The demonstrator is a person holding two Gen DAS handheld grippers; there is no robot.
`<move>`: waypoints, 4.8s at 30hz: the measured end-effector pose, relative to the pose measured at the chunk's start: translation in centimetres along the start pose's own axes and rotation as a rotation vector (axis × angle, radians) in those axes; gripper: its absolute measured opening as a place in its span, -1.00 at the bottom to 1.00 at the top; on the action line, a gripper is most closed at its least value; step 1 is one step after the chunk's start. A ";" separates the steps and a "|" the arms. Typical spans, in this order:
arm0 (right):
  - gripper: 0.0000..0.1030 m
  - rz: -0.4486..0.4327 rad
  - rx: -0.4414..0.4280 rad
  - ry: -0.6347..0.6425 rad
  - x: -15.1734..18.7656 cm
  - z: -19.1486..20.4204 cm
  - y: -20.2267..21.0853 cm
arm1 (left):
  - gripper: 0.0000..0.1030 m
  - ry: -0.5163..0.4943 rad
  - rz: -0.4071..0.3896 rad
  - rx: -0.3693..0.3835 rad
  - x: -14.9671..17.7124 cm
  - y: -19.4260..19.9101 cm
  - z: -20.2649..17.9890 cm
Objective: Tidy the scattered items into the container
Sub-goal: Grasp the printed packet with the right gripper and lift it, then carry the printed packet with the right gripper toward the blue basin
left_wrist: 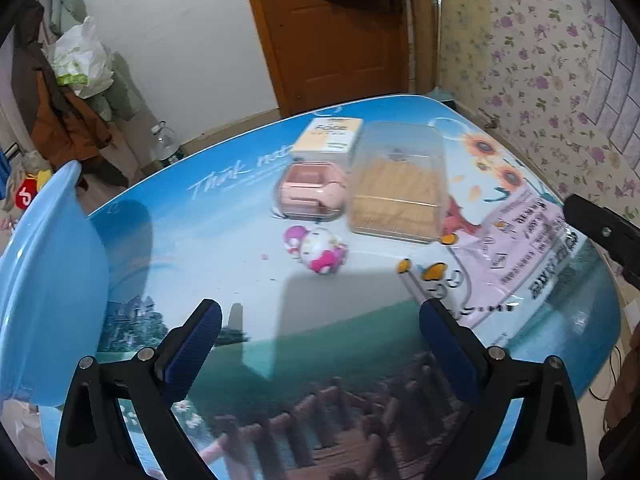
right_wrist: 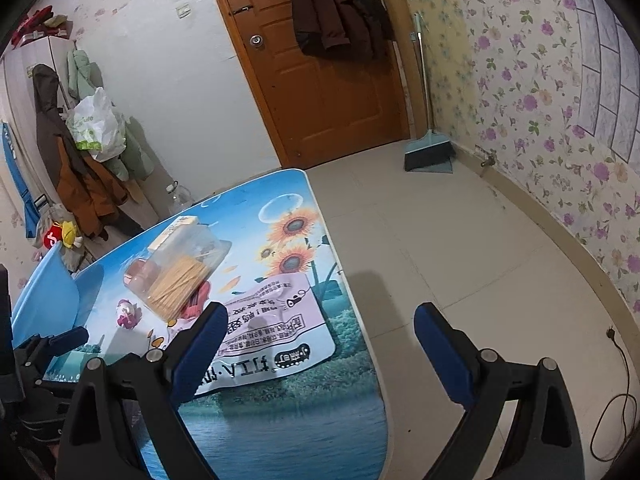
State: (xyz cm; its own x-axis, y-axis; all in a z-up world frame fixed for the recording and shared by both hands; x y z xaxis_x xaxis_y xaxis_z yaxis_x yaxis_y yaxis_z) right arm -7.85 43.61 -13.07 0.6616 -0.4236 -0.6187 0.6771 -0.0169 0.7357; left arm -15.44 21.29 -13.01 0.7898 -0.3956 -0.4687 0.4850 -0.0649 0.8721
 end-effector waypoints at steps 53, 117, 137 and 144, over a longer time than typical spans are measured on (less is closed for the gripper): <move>-0.72 0.144 -0.391 -0.102 -4.8 -4.3 -6.3 | 0.95 -0.121 0.006 0.091 -1.2 0.5 -7.4; -0.22 0.163 -0.389 -0.234 7.6 -6.6 7.4 | 0.93 0.007 -0.033 0.485 6.3 7.9 -9.5; -0.88 0.159 -0.450 -0.314 7.0 -7.8 5.6 | 0.93 -0.012 -0.011 0.476 6.3 7.1 -10.0; -0.89 0.177 -0.472 -0.273 8.9 -7.8 7.2 | 0.92 0.030 0.024 0.632 7.1 7.5 -11.0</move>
State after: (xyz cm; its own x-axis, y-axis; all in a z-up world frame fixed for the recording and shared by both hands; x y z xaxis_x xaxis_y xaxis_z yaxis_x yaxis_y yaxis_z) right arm 5.44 46.73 -15.43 0.7129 -0.6032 -0.3576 0.6758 0.4549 0.5799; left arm -2.00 28.10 -11.33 0.8122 -0.3788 -0.4436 0.1584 -0.5887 0.7927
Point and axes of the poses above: each gripper's, at about its wrist camera, not at the fingertips, and y roughly against the way its jaws point, z to its left, x to its underside, the point moved 6 cm from there along -y, roughly the way its jaws point, and after that the axes turned 8 degrees about z, right-handed, at the moved point
